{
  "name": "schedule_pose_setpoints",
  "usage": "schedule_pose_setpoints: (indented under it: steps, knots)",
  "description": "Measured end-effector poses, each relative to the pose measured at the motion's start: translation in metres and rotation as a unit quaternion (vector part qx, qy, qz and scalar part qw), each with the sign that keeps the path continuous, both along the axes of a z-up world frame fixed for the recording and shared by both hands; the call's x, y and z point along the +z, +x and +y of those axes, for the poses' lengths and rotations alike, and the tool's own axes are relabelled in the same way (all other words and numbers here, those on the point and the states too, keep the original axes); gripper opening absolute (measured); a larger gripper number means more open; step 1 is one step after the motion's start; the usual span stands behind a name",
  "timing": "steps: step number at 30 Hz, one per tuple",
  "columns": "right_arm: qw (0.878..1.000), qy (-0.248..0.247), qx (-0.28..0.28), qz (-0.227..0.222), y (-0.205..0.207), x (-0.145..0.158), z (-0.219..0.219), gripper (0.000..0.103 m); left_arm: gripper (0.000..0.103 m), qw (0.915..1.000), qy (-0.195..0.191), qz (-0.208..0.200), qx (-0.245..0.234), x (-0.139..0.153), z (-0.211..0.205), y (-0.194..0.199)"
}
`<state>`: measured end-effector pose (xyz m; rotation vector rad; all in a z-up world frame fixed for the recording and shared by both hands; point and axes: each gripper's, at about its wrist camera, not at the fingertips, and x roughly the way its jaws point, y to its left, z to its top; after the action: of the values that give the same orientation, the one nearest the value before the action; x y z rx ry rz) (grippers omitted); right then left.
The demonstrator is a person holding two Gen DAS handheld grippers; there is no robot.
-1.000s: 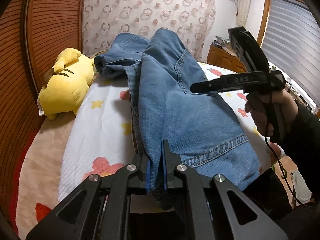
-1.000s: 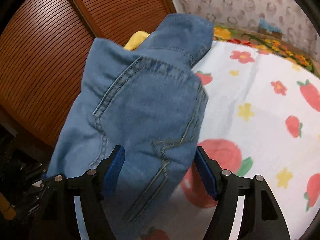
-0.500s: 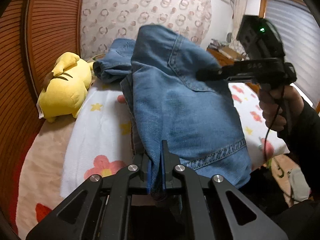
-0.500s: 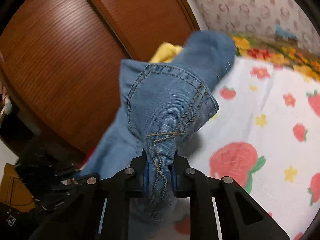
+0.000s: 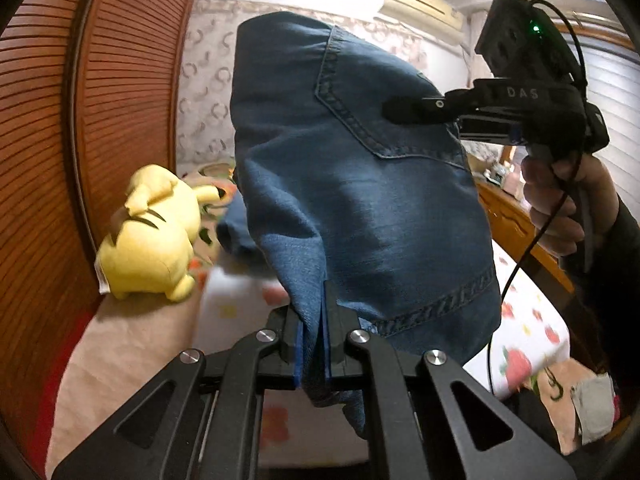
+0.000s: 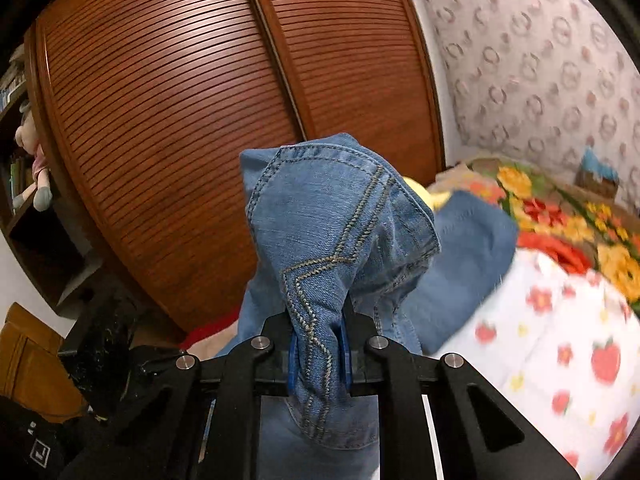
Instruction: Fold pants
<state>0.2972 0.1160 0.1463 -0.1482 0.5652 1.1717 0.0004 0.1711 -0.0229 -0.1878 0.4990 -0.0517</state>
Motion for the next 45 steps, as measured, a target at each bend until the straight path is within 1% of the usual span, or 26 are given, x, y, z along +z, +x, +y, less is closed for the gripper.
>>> schedule_pose_setpoints:
  steps: [3,7,10,12,13,14,16,17,18,19,20,21,22,25,26,29,31,32,35,36,37,39,40,42,43,45]
  knots:
    - [1.0,0.009,0.01,0.0,0.02,0.011,0.028,0.016,0.008,0.9998,-0.003,-0.004,0.021,0.01,0.025,0.022]
    - [0.999,0.033,0.032,0.011,0.058,0.021,0.061,0.016,0.008,0.9989,0.006,-0.009,0.045,0.028,0.059,0.056]
    - [0.996,0.073,0.04,0.042,0.109,0.017,0.074,0.016,0.008,0.9982,0.016,-0.013,0.056,0.04,0.082,0.093]
    - [0.993,0.096,0.026,0.06,0.148,0.007,0.07,0.016,0.008,0.9985,0.029,-0.003,0.047,0.045,0.091,0.133]
    - [0.991,0.108,0.015,0.078,0.171,-0.004,0.064,0.016,0.008,0.9982,0.042,0.002,0.043,0.043,0.092,0.156]
    - [0.989,0.113,0.003,0.096,0.193,-0.017,0.059,0.016,0.007,0.9981,0.047,0.008,0.04,0.04,0.092,0.168]
    - [0.985,0.096,-0.039,0.137,0.243,-0.059,0.048,0.016,0.007,0.9978,0.045,0.04,0.028,0.018,0.094,0.207]
    - [0.984,0.077,-0.057,0.15,0.26,-0.078,0.046,0.016,0.007,0.9965,0.04,0.07,0.024,-0.003,0.096,0.231]
    - [0.984,0.04,-0.078,0.153,0.276,-0.1,0.048,0.016,0.006,0.9948,0.04,0.091,0.021,-0.018,0.095,0.244]
    - [0.985,0.005,-0.094,0.143,0.289,-0.122,0.048,0.016,0.006,0.9928,0.041,0.111,0.019,-0.036,0.094,0.256]
    - [0.985,-0.002,-0.098,0.144,0.296,-0.133,0.045,0.018,0.006,0.9923,0.041,0.115,0.019,-0.043,0.092,0.261]
    - [0.983,0.009,-0.094,0.155,0.303,-0.138,0.037,0.02,0.006,0.9922,0.043,0.116,0.019,-0.047,0.091,0.263]
    - [0.983,0.013,-0.086,0.159,0.306,-0.138,0.032,0.022,0.006,0.9925,0.044,0.113,0.019,-0.048,0.091,0.263]
    - [0.987,-0.023,-0.099,0.123,0.307,-0.132,0.029,0.043,0.006,0.9927,0.045,0.11,0.02,-0.048,0.09,0.263]
    - [0.987,-0.031,-0.108,0.114,0.309,-0.128,0.026,0.048,0.006,0.9926,0.044,0.111,0.021,-0.049,0.09,0.263]
    - [0.988,-0.047,-0.133,0.066,0.297,-0.112,0.031,0.049,0.006,0.9922,0.044,0.114,0.026,-0.05,0.089,0.264]
    - [0.985,-0.047,-0.169,-0.005,0.283,-0.097,0.033,0.049,0.006,0.9922,0.045,0.113,0.028,-0.051,0.091,0.263]
    - [0.983,-0.041,-0.174,-0.03,0.276,-0.091,0.034,0.049,0.006,0.9923,0.045,0.112,0.028,-0.046,0.085,0.263]
    - [0.989,-0.035,-0.139,-0.043,0.257,-0.085,0.047,0.048,0.006,0.9927,0.04,0.11,0.029,-0.046,0.086,0.263]
    - [0.991,-0.039,-0.119,-0.05,0.253,-0.088,0.057,0.046,0.006,0.9926,0.043,0.11,0.029,-0.046,0.086,0.263]
    - [0.991,-0.052,-0.103,-0.06,0.252,-0.094,0.067,0.043,0.006,0.9923,0.046,0.111,0.029,-0.047,0.085,0.263]
    - [0.985,-0.099,-0.121,-0.079,0.261,-0.107,0.081,0.037,0.006,0.9908,0.053,0.121,0.031,-0.05,0.083,0.263]
    - [0.981,-0.113,-0.136,-0.08,0.27,-0.114,0.08,0.037,0.006,0.9899,0.055,0.127,0.031,-0.053,0.083,0.264]
    - [0.982,-0.114,-0.145,-0.029,0.297,-0.135,0.077,0.037,0.006,0.9903,0.048,0.127,0.03,-0.058,0.085,0.263]
    - [0.982,-0.116,-0.148,-0.014,0.305,-0.143,0.076,0.037,0.006,0.9909,0.042,0.124,0.029,-0.057,0.085,0.262]
    - [0.982,-0.103,-0.155,-0.012,0.306,-0.147,0.072,0.037,0.006,0.9912,0.042,0.122,0.029,-0.054,0.083,0.26]
